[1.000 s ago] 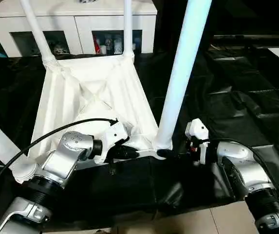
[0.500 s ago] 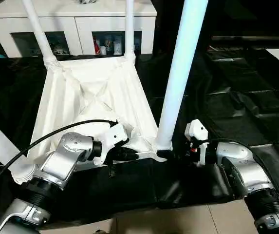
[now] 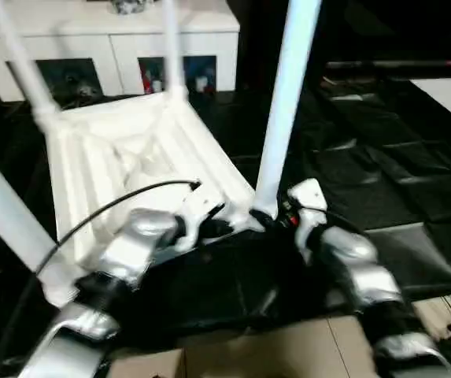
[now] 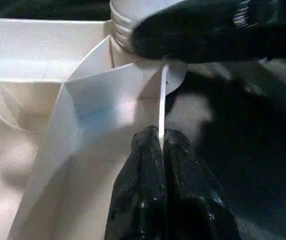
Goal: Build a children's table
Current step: Rotate leg to tighten
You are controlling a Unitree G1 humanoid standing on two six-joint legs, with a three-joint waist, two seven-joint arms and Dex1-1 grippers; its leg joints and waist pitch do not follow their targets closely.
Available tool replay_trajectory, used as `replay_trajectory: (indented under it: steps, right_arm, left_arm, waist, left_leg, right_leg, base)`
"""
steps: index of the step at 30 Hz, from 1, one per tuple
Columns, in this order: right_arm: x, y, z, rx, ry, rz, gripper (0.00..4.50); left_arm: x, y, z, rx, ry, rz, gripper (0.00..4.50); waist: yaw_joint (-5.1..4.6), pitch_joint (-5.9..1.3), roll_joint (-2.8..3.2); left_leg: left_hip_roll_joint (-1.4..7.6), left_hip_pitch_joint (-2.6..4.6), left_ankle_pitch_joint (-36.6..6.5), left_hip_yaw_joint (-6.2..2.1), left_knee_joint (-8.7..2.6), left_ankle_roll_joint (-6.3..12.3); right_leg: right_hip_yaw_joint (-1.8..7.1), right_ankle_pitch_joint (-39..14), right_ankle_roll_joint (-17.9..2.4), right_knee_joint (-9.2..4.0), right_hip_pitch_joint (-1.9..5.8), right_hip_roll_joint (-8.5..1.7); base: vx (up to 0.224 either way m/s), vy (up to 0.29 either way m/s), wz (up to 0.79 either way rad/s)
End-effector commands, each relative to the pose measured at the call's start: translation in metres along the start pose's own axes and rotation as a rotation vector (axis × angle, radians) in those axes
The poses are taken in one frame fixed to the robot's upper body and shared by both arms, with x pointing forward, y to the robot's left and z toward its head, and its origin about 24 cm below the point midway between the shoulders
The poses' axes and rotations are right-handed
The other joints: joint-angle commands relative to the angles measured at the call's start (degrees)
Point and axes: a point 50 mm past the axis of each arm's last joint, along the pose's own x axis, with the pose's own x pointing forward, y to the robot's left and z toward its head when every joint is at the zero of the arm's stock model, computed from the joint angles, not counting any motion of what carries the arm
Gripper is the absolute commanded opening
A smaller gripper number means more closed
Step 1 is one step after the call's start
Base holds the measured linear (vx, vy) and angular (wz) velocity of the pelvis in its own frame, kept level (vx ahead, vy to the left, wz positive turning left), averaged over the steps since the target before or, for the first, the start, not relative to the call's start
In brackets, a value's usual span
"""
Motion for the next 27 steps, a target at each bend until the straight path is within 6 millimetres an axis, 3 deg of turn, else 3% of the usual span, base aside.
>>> replay_trajectory:
  steps: [1,3,5,6,9,10,13,15,19,21,27]
  right_arm:
    - [0.008,0.009,-0.015,0.086,0.094,-0.102,2.65]
    - [0.011,0.014,-0.016,0.101,0.112,-0.117,2.65]
    - [0.014,0.022,-0.013,0.025,0.102,-0.073,2.65]
    - [0.015,0.029,-0.010,0.002,0.073,-0.024,2.65]
    - [0.016,0.035,-0.005,0.027,0.033,0.011,2.65]
    - [0.016,0.035,-0.005,0.027,0.033,0.011,3.21]
    - [0.015,0.036,-0.002,0.024,0.002,0.035,3.40]
    - [0.014,0.034,-0.001,0.019,-0.005,0.039,3.64]
    - [0.008,0.013,0.004,0.004,-0.030,0.002,3.98]
    - [0.004,0.005,0.007,-0.005,-0.041,0.012,4.17]
    - [-0.016,-0.009,0.015,-0.152,-0.055,0.270,4.17]
  left_arm:
    - [0.018,-0.015,-0.010,-0.051,0.044,0.008,0.00]
    - [0.022,-0.016,-0.007,-0.053,0.041,0.021,0.00]
    - [0.025,-0.016,-0.006,-0.042,0.043,0.032,0.00]
    - [0.025,-0.016,-0.005,-0.038,0.044,0.029,0.00]
    - [0.025,-0.016,-0.007,-0.032,0.046,0.022,0.00]
    - [0.025,-0.016,-0.007,-0.032,0.046,0.022,0.00]
    - [0.023,-0.016,-0.010,-0.013,0.050,-0.007,0.00]
    - [0.022,-0.016,-0.012,-0.008,0.049,-0.022,0.00]
    - [0.014,-0.016,-0.018,0.035,0.039,-0.085,0.00]
    - [0.010,-0.015,-0.020,0.038,0.041,-0.093,0.00]
    - [-0.006,-0.009,-0.025,0.081,0.023,-0.161,0.00]
  waist:
    - [0.07,-3.31,-0.16]
    - [0.20,-3.34,-0.22]
    - [0.27,-3.24,-0.21]
    - [0.27,-3.17,-0.25]
    - [0.25,-3.38,-0.35]
    - [0.31,-3.35,-0.24]
    - [0.33,-3.34,-0.31]
    - [0.27,-3.30,-0.37]
    - [0.38,-3.22,-0.56]
    - [0.57,-3.24,-0.50]
    - [1.31,-3.21,-0.24]
  left_leg:
    - [1.44,0.84,-21.6,-1.49,-4.72,-1.05]
    - [1.48,1.25,-23.0,-1.37,-4.66,-0.67]
    - [1.51,0.94,-23.4,-1.47,-4.89,-0.34]
    - [1.57,1.12,-24.4,-1.50,-4.98,-0.30]
    - [1.63,1.03,-23.9,-1.57,-5.09,0.01]
    - [1.71,1.04,-23.7,-1.54,-5.15,0.20]
    - [1.73,0.96,-23.6,-1.48,-5.19,0.65]
    - [1.73,0.85,-23.6,-1.46,-5.23,0.73]
    - [1.79,0.79,-22.8,-1.44,-5.30,1.22]
    - [1.94,1.07,-22.1,-1.24,-5.26,1.46]
    - [2.29,0.73,-20.2,-1.17,-5.36,2.44]
  right_leg:
    - [0.70,-24.3,-9.3,-5.48,1.77,-1.88]
    - [0.76,-23.5,-9.0,-5.82,1.30,-1.78]
    - [0.70,-23.0,-8.8,-5.85,1.57,-1.76]
    - [0.64,-23.9,-8.6,-5.98,1.50,-1.84]
    - [0.66,-23.0,-8.6,-5.99,1.76,-1.95]
    - [0.67,-22.1,-8.9,-5.92,1.72,-1.94]
    - [0.71,-21.5,-9.4,-5.97,1.77,-2.01]
    - [0.74,-21.8,-9.4,-5.97,1.82,-2.04]
    - [0.86,-23.3,-9.0,-6.17,1.86,-2.22]
    - [1.01,-22.2,-9.4,-6.17,1.67,-2.19]
    - [1.11,-17.9,-10.3,-5.65,2.16,-2.05]
  base:
    - [0.000,0.000,0.00]
    - [0.000,0.000,0.00]
    - [0.000,0.000,0.00]
    - [0.000,0.000,0.00]
    - [0.000,0.000,0.00]
    - [0.000,0.000,0.00]
    - [0.000,0.000,0.00]
    - [0.000,0.000,0.00]
    - [0.000,0.000,0.00]
    - [0.000,0.000,0.00]
    - [0.000,0.000,0.00]
